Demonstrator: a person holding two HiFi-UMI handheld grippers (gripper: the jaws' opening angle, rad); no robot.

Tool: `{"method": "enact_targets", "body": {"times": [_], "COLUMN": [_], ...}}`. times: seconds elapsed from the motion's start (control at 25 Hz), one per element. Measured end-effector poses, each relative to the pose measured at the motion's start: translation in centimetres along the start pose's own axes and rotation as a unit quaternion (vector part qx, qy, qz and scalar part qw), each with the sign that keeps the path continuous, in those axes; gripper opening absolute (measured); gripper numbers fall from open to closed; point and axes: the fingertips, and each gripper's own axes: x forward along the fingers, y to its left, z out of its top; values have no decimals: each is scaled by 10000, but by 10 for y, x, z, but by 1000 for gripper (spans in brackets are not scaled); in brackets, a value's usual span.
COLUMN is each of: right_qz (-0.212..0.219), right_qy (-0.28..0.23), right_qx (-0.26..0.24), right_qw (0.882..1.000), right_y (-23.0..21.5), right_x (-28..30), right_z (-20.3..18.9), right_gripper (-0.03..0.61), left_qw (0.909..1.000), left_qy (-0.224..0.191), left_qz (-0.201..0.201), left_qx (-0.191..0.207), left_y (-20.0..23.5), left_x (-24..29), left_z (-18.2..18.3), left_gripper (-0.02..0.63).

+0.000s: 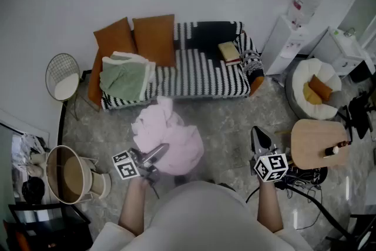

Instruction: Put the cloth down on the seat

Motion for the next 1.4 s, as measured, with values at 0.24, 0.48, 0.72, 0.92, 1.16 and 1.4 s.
{"method": "enact_targets", "body": {"times": [0.24, 0.48, 0.72, 0.92, 1.16, 1.4], "right_qz": [20, 20, -62, -128, -248, -334], "right_qy": [-13, 0, 23, 84, 171, 208], "right_qx": [-3, -20, 34, 18, 20, 8], "right_qw": [10000, 10000, 10000, 9999, 9995, 9992], "right_y": [1, 5, 9, 10, 34, 64], "right_x": [5, 9, 10, 11, 18, 29], "right_z": [2, 1, 0, -2, -12, -15], "right_gripper": [3, 3, 3, 3, 3, 3], "left_qw": [10000, 10000, 10000, 9999, 9996, 9992], "left_qy": [10, 4, 10, 40, 145, 301], "left_qz": [8, -7, -74, -88, -166, -218], "left_qx": [1, -27, -34, -67, -170, -177], "left_y": [5, 9, 10, 14, 24, 35], "left_x": [0, -2, -7, -9, -31, -55], "left_z": [3, 4, 8, 10, 16, 29], "left_gripper": [166, 166, 166, 166, 166, 166]}}
